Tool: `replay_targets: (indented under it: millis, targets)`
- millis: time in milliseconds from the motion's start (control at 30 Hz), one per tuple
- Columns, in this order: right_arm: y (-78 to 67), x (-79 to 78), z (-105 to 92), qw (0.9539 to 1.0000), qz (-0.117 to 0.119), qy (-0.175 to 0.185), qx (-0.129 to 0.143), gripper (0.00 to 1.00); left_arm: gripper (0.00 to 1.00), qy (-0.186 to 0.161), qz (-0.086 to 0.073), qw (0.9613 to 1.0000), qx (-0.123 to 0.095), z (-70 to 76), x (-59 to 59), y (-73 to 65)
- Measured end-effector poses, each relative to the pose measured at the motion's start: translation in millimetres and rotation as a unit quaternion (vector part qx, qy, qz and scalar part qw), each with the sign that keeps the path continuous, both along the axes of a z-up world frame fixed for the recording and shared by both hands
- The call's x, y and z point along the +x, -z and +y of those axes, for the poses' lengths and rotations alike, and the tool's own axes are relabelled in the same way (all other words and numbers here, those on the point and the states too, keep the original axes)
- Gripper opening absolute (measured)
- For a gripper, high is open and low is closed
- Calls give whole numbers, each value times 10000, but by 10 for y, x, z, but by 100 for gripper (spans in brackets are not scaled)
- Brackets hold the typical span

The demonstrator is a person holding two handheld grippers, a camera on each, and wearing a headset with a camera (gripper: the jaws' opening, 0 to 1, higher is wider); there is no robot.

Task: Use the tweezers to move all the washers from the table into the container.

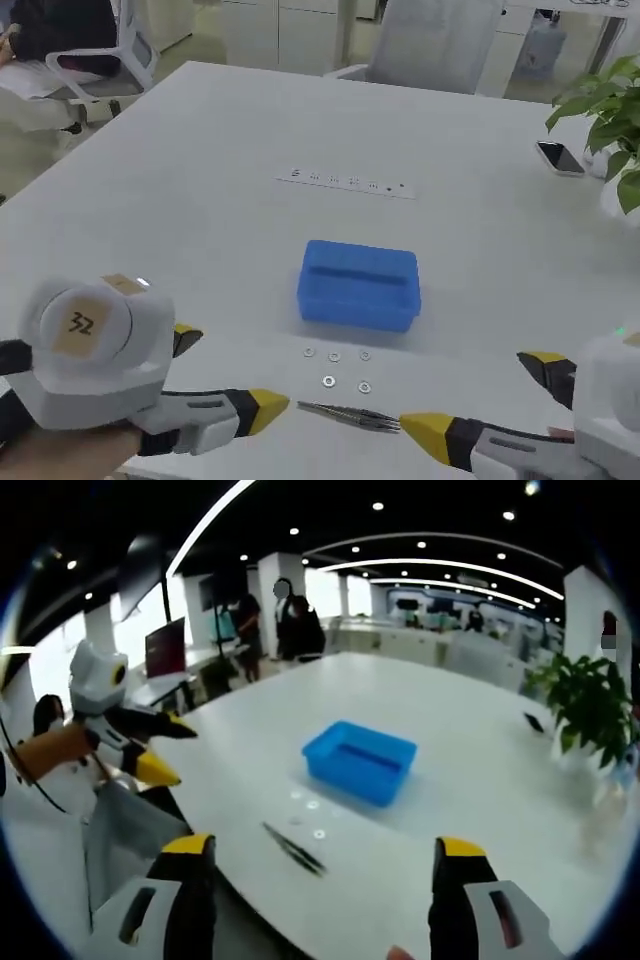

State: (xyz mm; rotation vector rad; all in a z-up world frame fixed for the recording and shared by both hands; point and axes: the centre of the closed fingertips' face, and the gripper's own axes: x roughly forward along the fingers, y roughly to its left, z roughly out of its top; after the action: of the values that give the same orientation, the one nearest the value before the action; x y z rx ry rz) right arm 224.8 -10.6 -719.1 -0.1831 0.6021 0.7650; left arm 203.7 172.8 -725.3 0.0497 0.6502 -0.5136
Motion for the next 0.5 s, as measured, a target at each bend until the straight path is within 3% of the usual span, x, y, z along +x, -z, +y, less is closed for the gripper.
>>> replay_targets:
  millis: [100,200,367,433,500]
  targets:
    - [44,33,33,10000,41,-11,-14,85,50,417,-78,9991,46,-83,17,-15]
    - [68,2,82,9999,115,-76,-50,85,43,933,-50,9956,60,-200,48,48]
    - [153,-11,108,9996,193,-176,-137,82,31,1241,187,9914,369,-247,152,278]
    - [189,-7,113,9994,250,-176,-149,82,27,1375,263,9897,311,-304,204,360]
    - [218,-10,124,9991,284,-232,-199,82,24,1570,474,9861,276,-352,205,456]
